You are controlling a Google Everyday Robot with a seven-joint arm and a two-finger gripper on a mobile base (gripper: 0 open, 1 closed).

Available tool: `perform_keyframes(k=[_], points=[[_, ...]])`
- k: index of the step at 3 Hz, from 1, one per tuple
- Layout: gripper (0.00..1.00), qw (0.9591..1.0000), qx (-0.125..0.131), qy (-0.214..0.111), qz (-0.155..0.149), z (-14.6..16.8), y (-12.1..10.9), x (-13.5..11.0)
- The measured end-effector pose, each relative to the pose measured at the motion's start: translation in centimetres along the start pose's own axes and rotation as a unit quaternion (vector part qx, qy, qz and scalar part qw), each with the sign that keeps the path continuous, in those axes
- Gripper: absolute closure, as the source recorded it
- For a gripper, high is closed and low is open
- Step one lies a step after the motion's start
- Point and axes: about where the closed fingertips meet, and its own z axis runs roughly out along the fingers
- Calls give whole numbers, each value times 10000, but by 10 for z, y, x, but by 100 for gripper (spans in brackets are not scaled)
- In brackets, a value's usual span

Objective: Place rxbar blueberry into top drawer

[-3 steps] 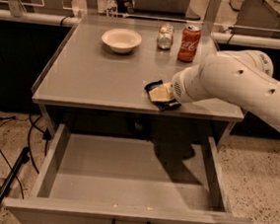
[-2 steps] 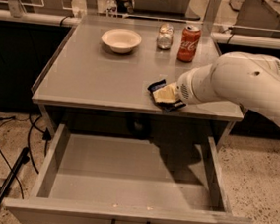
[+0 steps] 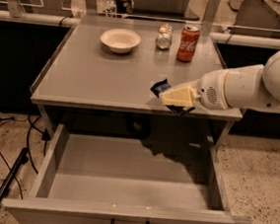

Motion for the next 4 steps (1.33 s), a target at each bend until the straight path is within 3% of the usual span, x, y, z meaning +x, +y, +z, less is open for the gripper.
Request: perform_keyframes(k=[1,2,4], points=[[100,9994,-43,49,-349,-7,2,7],[100,9991,-77,41,-409,-8,5,7],[100,9948,-411,-184,-911,-38,30,32]])
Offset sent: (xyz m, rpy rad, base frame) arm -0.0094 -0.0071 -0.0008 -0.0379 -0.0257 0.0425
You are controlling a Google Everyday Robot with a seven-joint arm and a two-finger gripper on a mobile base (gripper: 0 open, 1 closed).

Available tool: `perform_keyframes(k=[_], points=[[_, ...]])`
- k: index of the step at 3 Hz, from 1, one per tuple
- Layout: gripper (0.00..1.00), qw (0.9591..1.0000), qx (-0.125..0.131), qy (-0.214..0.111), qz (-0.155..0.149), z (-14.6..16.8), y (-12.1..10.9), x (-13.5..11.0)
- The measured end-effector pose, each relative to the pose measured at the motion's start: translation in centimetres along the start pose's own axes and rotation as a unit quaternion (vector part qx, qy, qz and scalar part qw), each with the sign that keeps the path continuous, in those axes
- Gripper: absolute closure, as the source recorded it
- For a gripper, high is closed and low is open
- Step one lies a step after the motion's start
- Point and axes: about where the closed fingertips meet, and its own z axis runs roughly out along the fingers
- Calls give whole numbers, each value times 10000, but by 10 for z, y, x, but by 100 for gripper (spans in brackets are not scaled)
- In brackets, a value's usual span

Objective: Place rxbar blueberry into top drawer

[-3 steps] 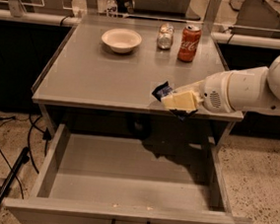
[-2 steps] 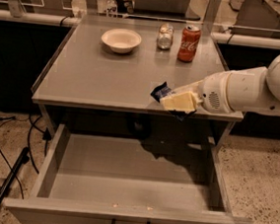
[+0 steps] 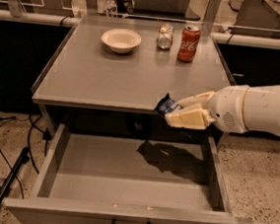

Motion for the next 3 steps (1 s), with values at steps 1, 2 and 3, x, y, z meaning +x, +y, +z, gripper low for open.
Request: perform_keyframes(k=[1,2,3], points=[[100,9989,-304,-33,-363,7,22,21],[100,9935,-585,69,-972,29,42,44],[100,9785,-761,385,-1876,59,62,80]])
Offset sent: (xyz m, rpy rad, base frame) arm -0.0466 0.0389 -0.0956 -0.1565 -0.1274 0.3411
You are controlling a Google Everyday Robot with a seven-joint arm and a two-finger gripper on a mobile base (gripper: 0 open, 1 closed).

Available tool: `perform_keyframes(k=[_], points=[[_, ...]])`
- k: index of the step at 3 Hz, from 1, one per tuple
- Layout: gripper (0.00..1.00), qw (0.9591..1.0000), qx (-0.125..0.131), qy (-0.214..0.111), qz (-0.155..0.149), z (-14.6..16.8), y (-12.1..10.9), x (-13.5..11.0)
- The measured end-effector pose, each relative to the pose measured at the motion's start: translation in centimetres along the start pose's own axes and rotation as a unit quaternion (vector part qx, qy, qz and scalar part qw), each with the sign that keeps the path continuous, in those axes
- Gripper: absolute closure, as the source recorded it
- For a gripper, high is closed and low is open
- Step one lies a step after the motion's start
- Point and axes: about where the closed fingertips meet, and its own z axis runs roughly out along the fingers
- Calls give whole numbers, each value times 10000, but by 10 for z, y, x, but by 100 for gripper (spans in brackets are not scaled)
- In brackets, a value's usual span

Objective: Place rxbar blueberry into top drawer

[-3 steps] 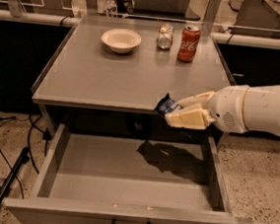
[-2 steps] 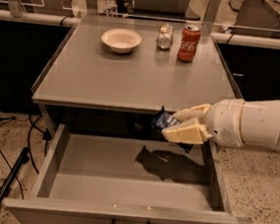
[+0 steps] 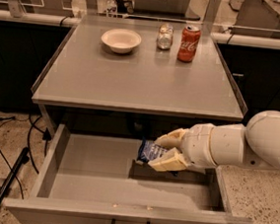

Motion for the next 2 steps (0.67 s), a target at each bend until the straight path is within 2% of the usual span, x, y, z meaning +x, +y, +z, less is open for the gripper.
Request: perform_keyframes(k=[2], points=[[100,10000,-25,-33,27,3,-1,-1]])
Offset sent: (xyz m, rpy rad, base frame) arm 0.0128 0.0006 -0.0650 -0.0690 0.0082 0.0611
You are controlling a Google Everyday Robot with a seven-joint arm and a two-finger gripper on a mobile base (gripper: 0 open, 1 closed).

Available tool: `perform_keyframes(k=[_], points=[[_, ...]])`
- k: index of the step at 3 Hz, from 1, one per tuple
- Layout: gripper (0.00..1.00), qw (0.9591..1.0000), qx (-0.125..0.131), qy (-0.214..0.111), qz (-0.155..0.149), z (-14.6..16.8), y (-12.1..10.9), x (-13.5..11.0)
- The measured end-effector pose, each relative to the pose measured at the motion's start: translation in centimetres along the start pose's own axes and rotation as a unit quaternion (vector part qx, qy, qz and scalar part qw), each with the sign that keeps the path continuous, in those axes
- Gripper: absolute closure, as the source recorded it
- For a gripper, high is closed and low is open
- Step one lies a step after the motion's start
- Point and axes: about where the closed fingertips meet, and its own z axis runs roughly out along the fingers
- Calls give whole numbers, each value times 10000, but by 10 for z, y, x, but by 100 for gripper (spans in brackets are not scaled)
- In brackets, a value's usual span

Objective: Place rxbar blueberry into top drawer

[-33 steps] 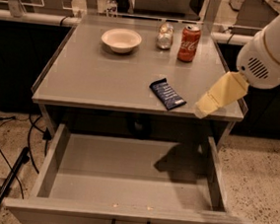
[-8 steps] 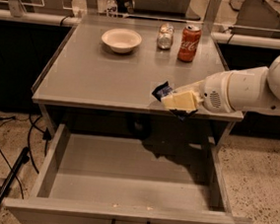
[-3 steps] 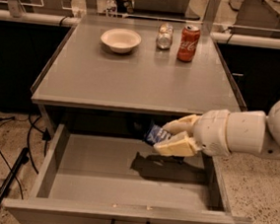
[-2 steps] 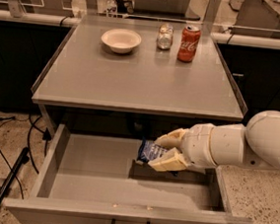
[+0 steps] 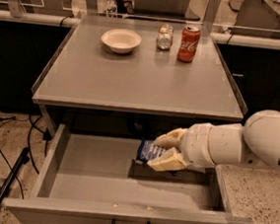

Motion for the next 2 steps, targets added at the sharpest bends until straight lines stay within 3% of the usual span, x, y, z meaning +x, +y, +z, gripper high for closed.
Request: perform_keyframes(k=[2], points=[[100,9974,-424,35,-584,63,5,39]])
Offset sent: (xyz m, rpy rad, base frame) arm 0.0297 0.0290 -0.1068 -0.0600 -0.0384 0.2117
